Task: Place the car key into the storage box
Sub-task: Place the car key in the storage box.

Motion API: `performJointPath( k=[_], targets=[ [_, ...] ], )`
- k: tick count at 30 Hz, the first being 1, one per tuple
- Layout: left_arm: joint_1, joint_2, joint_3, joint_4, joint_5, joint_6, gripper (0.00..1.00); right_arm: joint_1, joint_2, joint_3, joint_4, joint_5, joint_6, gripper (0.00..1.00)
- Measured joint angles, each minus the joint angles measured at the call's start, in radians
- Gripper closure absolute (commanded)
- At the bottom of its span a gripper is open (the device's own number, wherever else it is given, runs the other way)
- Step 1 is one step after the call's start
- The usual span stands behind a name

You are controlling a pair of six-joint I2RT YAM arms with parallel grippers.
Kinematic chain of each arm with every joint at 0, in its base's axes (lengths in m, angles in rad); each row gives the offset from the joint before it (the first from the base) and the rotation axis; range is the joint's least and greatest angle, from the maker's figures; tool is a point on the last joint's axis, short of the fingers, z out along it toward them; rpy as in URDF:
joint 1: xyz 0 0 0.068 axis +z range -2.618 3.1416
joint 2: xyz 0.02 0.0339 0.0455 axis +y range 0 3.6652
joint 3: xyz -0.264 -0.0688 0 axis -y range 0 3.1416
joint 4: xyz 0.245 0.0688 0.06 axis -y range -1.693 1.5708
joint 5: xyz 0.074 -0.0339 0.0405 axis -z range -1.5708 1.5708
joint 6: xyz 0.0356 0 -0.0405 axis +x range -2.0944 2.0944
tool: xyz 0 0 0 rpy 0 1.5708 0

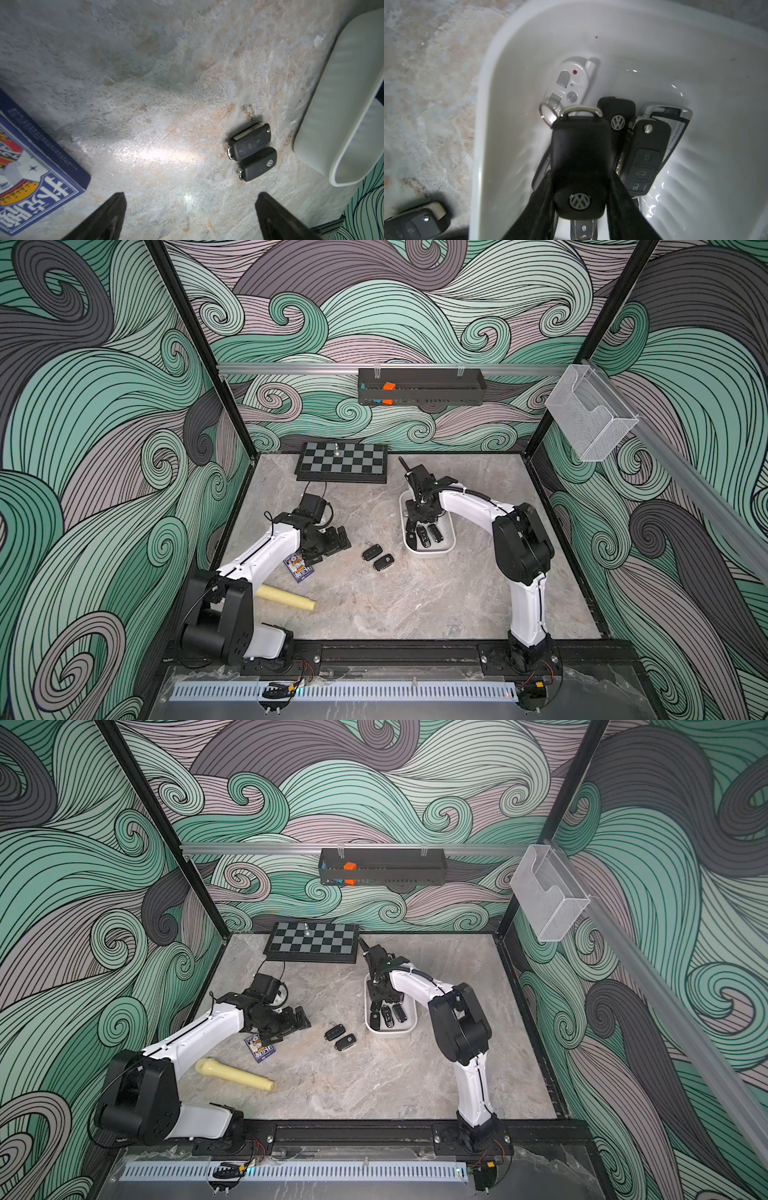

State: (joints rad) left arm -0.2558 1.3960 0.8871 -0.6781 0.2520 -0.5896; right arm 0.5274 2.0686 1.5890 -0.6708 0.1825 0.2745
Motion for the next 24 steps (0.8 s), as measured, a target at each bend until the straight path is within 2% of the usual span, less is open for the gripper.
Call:
performJointPath(
  k=[7, 14, 20, 24],
  targets=[
    [0.000, 0.000, -0.008, -0.002, -0.006, -0.004, 0.02, -0.009, 0.032, 0.004, -0.024, -0.003, 0.011, 0.68],
    [0.000, 0.000, -0.006, -0.019, -0.006, 0.000, 0.02, -0.007, 0.047, 0.011, -0.034, -0.010, 0.027, 0.49],
    [-0.013, 0.014, 0.034, -0.067, -0.005, 0.040, 0.03, -0.007, 0.038, 0.035, -0.037, -0.016, 0.042, 0.39],
    [-0.021, 0.056, 0.082, -0.089, -0.003, 0.077, 0.04, -0.007, -0.020, 0.020, -0.041, -0.043, 0.064, 0.34]
  ],
)
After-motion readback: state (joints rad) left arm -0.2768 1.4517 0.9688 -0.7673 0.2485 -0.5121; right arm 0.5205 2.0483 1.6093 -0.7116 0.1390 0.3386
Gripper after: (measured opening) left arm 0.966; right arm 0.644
